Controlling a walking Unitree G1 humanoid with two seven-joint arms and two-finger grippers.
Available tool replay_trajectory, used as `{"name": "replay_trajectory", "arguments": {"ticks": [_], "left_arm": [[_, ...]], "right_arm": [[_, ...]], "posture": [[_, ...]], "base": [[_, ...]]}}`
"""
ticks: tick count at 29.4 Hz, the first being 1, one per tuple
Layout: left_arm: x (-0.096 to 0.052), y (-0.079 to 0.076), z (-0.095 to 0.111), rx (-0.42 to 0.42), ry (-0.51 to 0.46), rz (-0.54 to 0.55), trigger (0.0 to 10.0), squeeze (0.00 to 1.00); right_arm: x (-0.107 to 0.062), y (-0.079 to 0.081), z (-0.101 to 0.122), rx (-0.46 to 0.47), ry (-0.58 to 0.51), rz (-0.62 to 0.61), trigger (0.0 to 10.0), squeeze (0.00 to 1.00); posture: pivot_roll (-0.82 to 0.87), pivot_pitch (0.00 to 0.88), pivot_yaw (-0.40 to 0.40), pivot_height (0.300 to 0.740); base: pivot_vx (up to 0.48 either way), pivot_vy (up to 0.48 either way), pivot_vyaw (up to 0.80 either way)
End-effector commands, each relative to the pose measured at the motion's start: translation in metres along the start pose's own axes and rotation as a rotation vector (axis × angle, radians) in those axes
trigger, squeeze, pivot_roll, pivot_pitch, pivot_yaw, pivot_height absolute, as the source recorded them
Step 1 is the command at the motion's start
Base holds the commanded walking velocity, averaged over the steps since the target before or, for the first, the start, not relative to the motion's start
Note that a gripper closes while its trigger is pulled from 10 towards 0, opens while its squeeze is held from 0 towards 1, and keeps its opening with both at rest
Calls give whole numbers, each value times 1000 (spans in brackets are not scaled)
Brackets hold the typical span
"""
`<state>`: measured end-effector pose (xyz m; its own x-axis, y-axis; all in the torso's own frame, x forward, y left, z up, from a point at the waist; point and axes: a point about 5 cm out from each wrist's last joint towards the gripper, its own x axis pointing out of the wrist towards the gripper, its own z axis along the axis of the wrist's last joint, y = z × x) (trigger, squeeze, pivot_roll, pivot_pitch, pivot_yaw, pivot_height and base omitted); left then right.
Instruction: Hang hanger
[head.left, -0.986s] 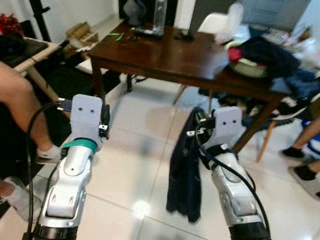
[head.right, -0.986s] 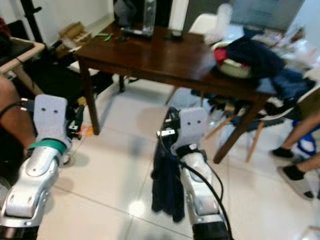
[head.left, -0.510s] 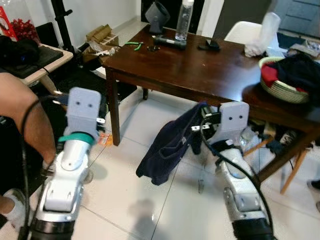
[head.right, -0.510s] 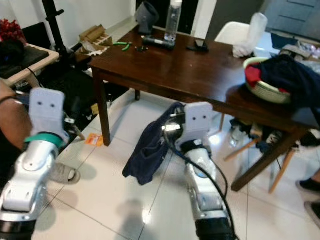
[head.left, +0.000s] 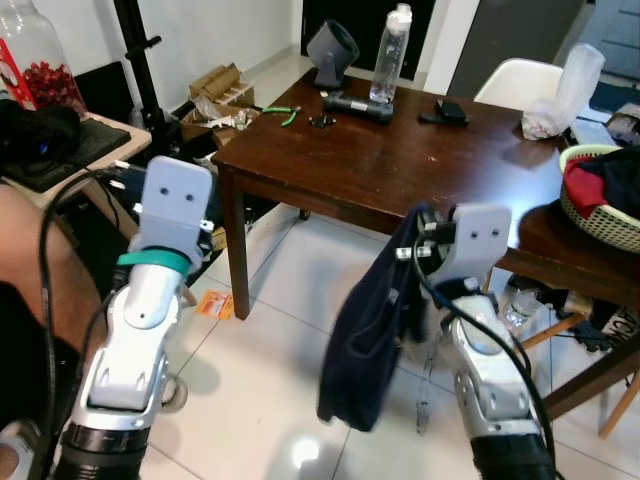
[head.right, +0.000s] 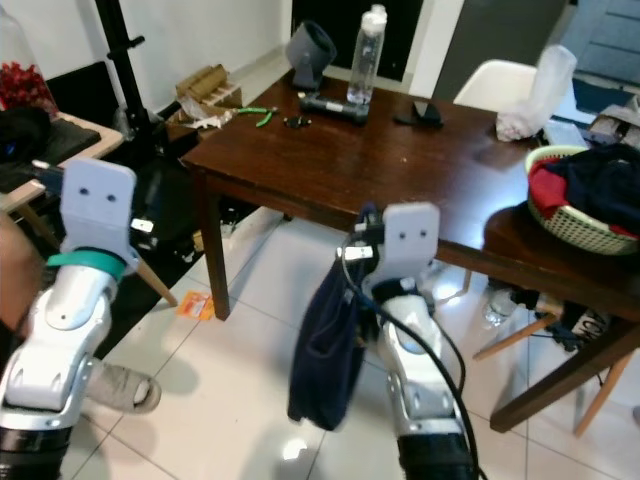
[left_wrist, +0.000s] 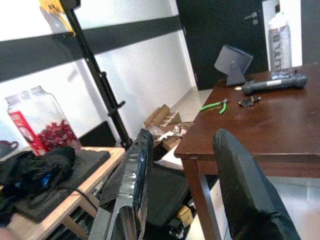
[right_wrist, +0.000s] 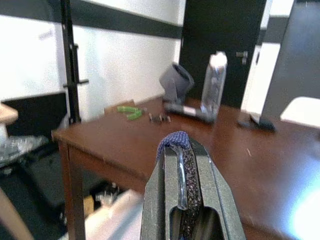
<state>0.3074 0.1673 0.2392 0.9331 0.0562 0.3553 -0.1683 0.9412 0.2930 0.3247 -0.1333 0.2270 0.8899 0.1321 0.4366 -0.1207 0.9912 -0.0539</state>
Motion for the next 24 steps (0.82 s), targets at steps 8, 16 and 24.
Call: {"name": "replay_trajectory", "arguments": {"ticks": [8,16,24], "left_arm": [[-9,-14,-7,-12,28,-47,10000,0],[-20,-35,-18,-11,194,-95,10000,0],[-19,-32,-24,-8,185,-61,10000,0]], "right_arm": [[41,-17,95,-46,-344,-28,10000,0],[66,-56,171,-29,-638,-292,10000,0],[86,-78,179,-13,-581,-351,10000,0]], "posture": [[54,0,32,740],[68,0,10,740],[68,0,7,740]], "base": [[480,0,0],[479,0,0],[474,0,0]]}}
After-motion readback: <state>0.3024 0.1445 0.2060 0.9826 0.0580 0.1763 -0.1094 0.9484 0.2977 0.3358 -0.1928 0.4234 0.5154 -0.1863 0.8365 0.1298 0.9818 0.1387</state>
